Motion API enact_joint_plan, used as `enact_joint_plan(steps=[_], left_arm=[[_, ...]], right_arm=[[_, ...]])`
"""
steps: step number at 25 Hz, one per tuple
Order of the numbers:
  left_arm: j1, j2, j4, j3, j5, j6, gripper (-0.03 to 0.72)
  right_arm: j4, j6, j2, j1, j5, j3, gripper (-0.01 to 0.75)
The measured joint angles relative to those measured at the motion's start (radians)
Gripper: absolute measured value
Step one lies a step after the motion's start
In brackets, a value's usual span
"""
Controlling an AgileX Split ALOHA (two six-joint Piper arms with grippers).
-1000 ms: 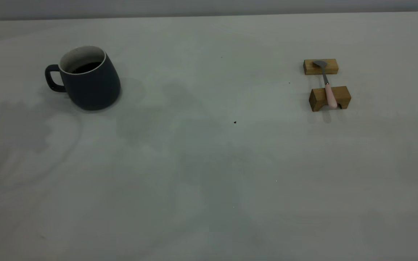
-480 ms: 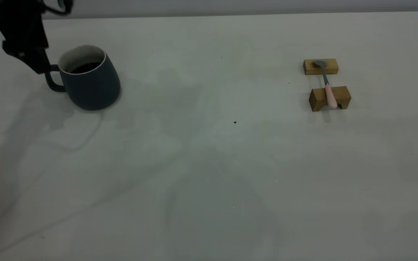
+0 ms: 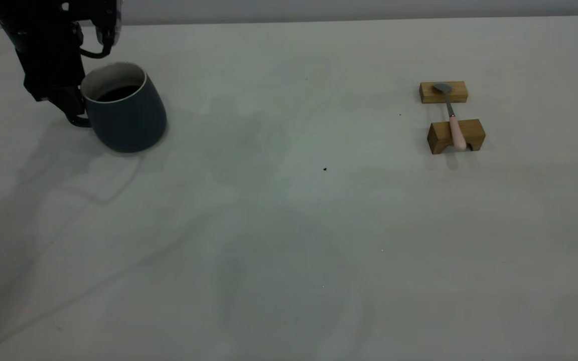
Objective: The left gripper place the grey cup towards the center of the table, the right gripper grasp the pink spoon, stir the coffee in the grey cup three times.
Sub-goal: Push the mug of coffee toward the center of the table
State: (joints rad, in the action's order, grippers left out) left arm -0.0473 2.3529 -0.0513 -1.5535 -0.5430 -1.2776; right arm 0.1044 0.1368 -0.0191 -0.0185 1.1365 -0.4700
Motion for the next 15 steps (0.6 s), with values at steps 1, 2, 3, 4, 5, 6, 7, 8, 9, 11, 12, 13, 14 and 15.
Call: enact_joint_plan(steps=[1,2,3,4,5,6,7,8,9,11,12,13,14,15], left_arm=[[0.000,0.002,-0.001,0.000,0.000,0.000,0.531],[0.000,0.005,-0.002,0.000,0.000,0.000,0.500],[-0.001,0.007,-0.002,0.000,0.000,0.000,0.468],[-0.002,0.008,-0.002,0.000,0.000,-0.001,0.426],[-0.003,0.008,-0.002,0.000,0.000,-0.001,0.379],[-0.005,0.008,-0.002,0.000,0.001,-0.002,0.337],[-0.006,0.008,-0.002,0.000,0.004,-0.002,0.286],[-0.011,0.008,-0.004,0.000,0.007,-0.002,0.239],[-0.015,0.008,-0.005,0.000,0.005,-0.004,0.211],[-0.027,0.008,-0.005,-0.001,0.007,-0.004,0.208],[-0.035,0.008,-0.004,-0.002,0.007,-0.003,0.208],[-0.045,0.008,-0.004,-0.002,0.008,-0.002,0.208],[-0.058,0.008,-0.005,-0.002,0.008,0.001,0.208],[-0.074,0.008,-0.005,-0.002,0.009,0.003,0.208]], right_arm=[[0.000,0.000,0.000,0.000,0.000,0.000,0.237],[0.000,0.000,0.000,0.000,0.000,0.000,0.237],[0.000,0.000,0.000,0.000,0.000,0.000,0.237],[0.000,0.000,0.000,0.000,0.000,0.000,0.237],[0.000,0.000,0.000,0.000,0.000,0.000,0.237],[0.000,0.000,0.000,0.000,0.000,0.000,0.237],[0.000,0.000,0.000,0.000,0.000,0.000,0.237],[0.000,0.000,0.000,0.000,0.000,0.000,0.237],[0.000,0.000,0.000,0.000,0.000,0.000,0.237],[0.000,0.000,0.000,0.000,0.000,0.000,0.237],[0.000,0.000,0.000,0.000,0.000,0.000,0.237],[0.000,0.000,0.000,0.000,0.000,0.000,0.237],[0.000,0.000,0.000,0.000,0.000,0.000,0.237],[0.000,0.000,0.000,0.000,0.000,0.000,0.237]])
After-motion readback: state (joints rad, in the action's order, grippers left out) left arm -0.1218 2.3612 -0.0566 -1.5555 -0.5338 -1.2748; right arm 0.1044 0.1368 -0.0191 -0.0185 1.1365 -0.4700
